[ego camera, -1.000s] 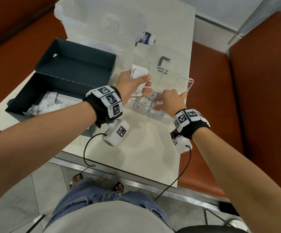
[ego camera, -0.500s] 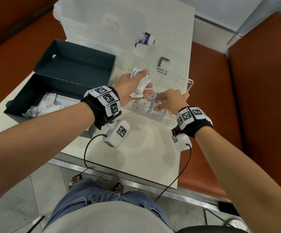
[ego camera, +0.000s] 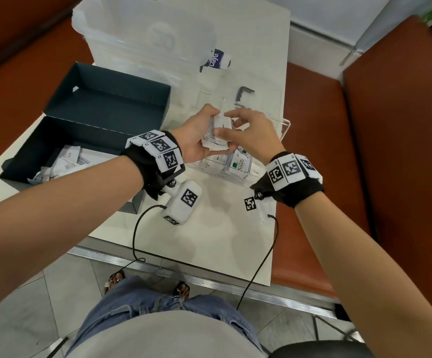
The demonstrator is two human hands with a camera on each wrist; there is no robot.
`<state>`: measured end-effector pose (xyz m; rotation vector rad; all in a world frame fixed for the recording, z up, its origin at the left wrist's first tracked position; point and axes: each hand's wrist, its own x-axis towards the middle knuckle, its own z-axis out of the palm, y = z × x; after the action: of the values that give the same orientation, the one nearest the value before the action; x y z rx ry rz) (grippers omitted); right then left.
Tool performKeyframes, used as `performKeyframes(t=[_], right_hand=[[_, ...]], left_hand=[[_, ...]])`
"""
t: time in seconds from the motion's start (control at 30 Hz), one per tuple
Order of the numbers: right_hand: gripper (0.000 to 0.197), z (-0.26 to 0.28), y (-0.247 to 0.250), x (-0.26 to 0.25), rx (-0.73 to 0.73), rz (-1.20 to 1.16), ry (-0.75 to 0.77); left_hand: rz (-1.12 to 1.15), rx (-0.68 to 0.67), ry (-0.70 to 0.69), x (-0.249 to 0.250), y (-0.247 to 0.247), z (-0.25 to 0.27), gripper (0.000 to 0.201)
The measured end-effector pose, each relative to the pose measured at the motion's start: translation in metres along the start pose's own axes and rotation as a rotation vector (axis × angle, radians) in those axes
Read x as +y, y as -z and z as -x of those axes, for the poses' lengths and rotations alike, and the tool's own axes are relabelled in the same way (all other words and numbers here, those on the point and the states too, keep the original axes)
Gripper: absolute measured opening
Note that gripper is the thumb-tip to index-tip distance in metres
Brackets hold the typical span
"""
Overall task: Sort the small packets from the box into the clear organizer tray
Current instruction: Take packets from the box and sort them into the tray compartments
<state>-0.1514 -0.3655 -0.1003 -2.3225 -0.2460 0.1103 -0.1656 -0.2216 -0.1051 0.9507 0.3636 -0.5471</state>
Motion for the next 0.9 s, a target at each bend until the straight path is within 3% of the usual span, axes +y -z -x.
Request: performKeyframes(t=[0.13,0.27,0.47,0.67,0.9], right_hand=[[0.034,-0.006,0.005,0.002,0.081,-0.152,-0.055],[0.027,-0.011,0.012,-0.001,0.071,-0.176,-0.102],[0.024,-0.014,0.013,-0.012,0.033,-0.178,-0.065],[0.009,-0.015,0.011,-0.019,0.118,-0.346,-0.190],[0.006,-0.013,0.003,-0.031,0.045,-0.586,-0.261]], left_hand=[[-0.053,-0.025,-0.020,0.004,0.002,0.001,0.033],[-0.111,-0.030,-0.070,0.008,0.003,0.002,0.015],[-0.233,0.007,-0.228,0.014,0.014,0.002,0.034],[-0.228,-0.030,-0.229,0.024,0.030,0.007,0.032],[-0.224,0.012,-0.286,0.038,0.041,0.014,0.027]])
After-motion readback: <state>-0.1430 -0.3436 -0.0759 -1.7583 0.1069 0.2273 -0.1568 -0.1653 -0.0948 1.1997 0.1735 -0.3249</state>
